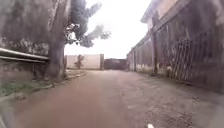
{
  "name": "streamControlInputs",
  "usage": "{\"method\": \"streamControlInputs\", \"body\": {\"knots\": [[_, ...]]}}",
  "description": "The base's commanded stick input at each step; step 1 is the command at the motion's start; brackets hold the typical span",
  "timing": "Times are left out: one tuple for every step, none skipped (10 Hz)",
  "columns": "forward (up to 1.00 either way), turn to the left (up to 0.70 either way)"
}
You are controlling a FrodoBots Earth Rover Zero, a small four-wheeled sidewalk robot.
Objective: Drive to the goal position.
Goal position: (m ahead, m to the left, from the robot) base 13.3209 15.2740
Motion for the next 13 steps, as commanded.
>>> {"method": "streamControlInputs", "body": {"knots": [[0.70, -0.22], [0.70, -0.31], [0.70, -0.20], [0.70, 0.00], [0.70, 0.00], [0.70, 0.00], [0.70, 0.00], [0.70, 0.00], [0.70, 0.00], [0.70, 0.00], [0.70, 0.00], [0.70, 0.00], [0.70, 0.00]]}}
